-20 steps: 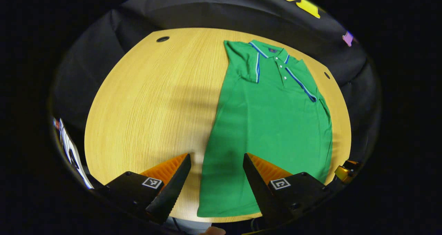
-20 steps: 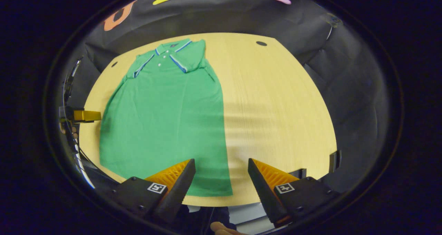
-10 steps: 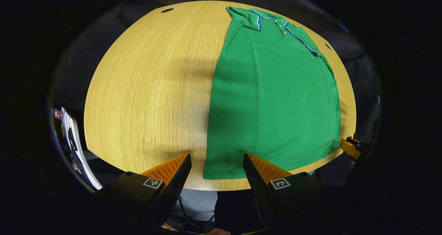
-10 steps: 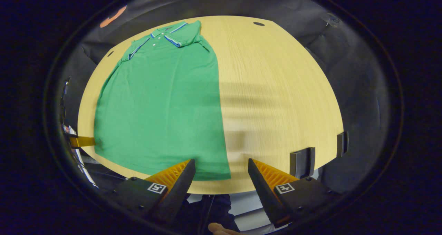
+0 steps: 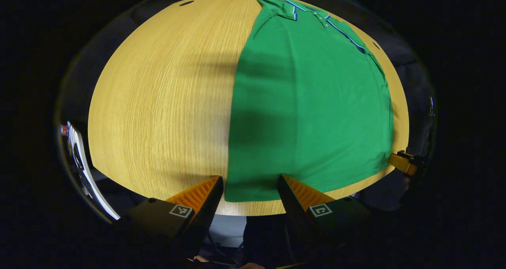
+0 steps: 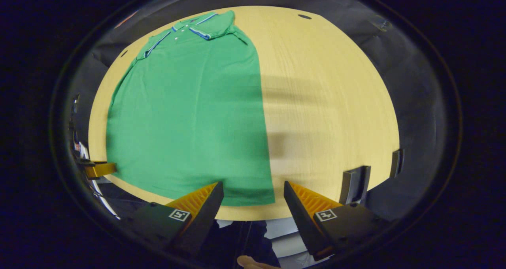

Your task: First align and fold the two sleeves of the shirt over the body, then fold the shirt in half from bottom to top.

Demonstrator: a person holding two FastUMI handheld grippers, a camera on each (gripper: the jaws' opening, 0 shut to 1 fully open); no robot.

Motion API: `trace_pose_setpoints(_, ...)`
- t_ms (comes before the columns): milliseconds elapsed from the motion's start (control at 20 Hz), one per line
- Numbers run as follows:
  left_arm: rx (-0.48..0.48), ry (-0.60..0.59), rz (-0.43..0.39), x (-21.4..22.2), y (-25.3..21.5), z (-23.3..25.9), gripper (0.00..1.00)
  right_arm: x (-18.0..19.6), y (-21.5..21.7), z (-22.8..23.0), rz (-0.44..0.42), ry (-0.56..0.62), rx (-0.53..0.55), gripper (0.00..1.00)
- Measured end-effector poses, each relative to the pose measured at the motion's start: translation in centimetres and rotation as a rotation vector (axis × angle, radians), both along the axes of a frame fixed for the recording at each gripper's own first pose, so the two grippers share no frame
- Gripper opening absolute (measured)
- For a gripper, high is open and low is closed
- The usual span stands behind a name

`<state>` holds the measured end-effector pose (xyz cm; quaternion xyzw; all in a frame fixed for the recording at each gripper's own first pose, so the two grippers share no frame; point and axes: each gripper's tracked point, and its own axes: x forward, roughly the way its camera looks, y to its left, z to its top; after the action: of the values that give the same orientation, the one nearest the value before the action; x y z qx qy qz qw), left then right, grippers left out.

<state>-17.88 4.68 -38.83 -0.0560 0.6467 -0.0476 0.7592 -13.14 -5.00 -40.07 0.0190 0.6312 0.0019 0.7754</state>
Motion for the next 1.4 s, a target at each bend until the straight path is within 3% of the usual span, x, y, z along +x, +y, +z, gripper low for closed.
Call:
trace_pose_setpoints(200, 0.060, -0.004, -0.035, -0.2, -0.4, -0.2, 0.92, 0.1, -1.3, -1.3, 0.020, 0.027, -0.078, 0.98)
trace_pose_setpoints(400, 0.053, 0.006, -0.022, -0.2, -0.3, -0.3, 0.92, 0.1, -1.2, -1.8, -0.047, 0.063, 0.006, 0.93)
trace_pose_setpoints(550, 0.055, 0.015, 0.010, -0.1, -0.4, -0.3, 0.92, 0.0, -1.3, -1.8, -0.044, 0.108, -0.001, 0.95)
trace_pose_setpoints(900, 0.055, 0.043, -0.010, -0.1, -0.3, -0.4, 0.92, 0.2, -0.9, -1.8, 0.001, 0.156, -0.006, 0.92)
trace_pose_setpoints(950, 0.053, 0.045, -0.013, -0.1, -0.4, -0.4, 0.91, 0.2, -0.5, -1.8, 0.011, 0.151, -0.008, 0.87)
trace_pose_setpoints(1000, 0.052, 0.048, -0.019, 0.0, -0.5, -0.4, 0.90, 0.2, -0.2, -1.8, 0.016, 0.148, -0.009, 0.66)
trace_pose_setpoints(1100, 0.052, 0.053, -0.032, -0.1, -0.6, -0.3, 0.86, 0.3, 0.4, -1.8, 0.017, 0.148, -0.009, 0.49)
trace_pose_setpoints(1150, 0.051, 0.052, -0.033, 0.2, -0.8, -0.3, 0.92, 0.2, 0.7, -1.8, 0.017, 0.149, -0.007, 0.40)
trace_pose_setpoints(1200, 0.046, 0.052, -0.026, 0.3, -0.8, -0.2, 0.72, 0.2, 0.9, -1.8, 0.021, 0.149, -0.012, 0.27)
trace_pose_setpoints(1250, 0.042, 0.050, -0.025, 0.3, -0.9, -0.4, 0.64, 0.2, 0.8, -1.8, 0.035, 0.149, -0.016, 0.20)
trace_pose_setpoints(1300, 0.037, 0.050, -0.023, 0.4, -1.0, -0.3, 0.51, 0.2, 0.8, -1.8, 0.045, 0.148, -0.014, 0.20)
trace_pose_setpoints(1400, 0.023, 0.044, -0.022, 0.6, -1.3, -0.2, 0.43, 0.3, 0.8, -1.8, 0.044, 0.145, 0.005, 0.17)
